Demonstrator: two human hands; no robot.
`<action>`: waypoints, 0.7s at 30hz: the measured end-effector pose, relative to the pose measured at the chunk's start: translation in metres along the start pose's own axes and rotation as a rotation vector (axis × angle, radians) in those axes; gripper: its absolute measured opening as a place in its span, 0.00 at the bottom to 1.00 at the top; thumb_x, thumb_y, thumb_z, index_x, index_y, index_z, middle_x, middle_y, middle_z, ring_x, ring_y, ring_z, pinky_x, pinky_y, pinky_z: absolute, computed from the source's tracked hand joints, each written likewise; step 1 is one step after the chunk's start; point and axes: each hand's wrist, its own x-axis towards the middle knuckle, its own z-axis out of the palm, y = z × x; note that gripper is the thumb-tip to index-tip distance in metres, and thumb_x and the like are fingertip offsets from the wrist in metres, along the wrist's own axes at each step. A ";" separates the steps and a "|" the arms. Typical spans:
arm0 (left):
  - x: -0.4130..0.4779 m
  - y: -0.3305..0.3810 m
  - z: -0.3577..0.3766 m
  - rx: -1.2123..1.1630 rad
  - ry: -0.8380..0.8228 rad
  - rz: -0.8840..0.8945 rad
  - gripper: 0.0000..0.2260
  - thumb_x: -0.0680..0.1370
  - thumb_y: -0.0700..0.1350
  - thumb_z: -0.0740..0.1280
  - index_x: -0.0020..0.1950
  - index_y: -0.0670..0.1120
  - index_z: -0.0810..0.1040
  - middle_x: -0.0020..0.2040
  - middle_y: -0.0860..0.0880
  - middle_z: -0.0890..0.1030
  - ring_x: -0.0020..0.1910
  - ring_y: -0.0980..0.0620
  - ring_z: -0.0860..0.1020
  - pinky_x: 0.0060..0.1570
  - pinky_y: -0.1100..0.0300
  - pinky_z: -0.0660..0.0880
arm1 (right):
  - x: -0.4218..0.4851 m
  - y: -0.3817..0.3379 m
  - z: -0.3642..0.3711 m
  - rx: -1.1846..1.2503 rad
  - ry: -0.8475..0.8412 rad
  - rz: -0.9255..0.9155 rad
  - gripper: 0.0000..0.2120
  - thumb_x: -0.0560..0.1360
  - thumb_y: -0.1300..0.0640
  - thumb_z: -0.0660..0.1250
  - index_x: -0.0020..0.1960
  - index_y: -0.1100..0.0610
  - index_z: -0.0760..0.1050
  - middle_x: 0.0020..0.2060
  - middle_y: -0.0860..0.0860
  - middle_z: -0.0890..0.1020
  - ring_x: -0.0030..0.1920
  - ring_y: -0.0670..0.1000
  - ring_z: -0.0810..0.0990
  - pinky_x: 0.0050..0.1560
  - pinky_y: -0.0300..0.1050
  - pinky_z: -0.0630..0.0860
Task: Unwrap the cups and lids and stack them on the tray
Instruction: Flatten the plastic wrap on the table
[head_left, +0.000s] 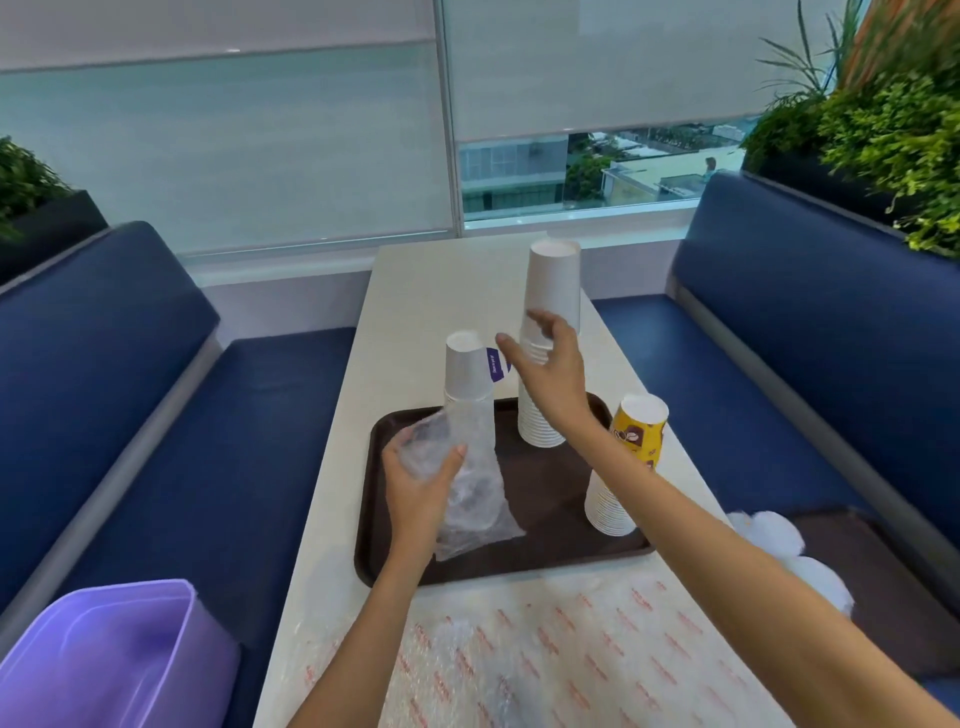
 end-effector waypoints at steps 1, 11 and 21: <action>0.000 0.001 -0.001 -0.065 0.037 -0.041 0.27 0.71 0.47 0.74 0.66 0.49 0.65 0.62 0.51 0.70 0.62 0.52 0.69 0.60 0.61 0.67 | -0.016 0.006 0.001 0.027 -0.073 0.061 0.24 0.74 0.51 0.70 0.66 0.57 0.69 0.61 0.50 0.73 0.62 0.46 0.70 0.53 0.29 0.63; -0.011 -0.005 -0.010 -0.410 0.314 -0.336 0.24 0.74 0.53 0.70 0.63 0.40 0.71 0.58 0.44 0.77 0.56 0.47 0.77 0.47 0.60 0.77 | -0.127 0.049 0.010 0.369 -0.135 0.510 0.35 0.71 0.50 0.72 0.72 0.55 0.62 0.63 0.54 0.74 0.60 0.48 0.75 0.47 0.32 0.72; -0.040 -0.005 -0.008 -0.362 0.152 -0.373 0.14 0.77 0.55 0.66 0.54 0.46 0.74 0.52 0.48 0.78 0.50 0.49 0.77 0.53 0.51 0.76 | -0.141 0.053 0.014 0.312 0.048 0.452 0.06 0.76 0.57 0.68 0.51 0.58 0.80 0.43 0.52 0.83 0.44 0.48 0.81 0.44 0.36 0.77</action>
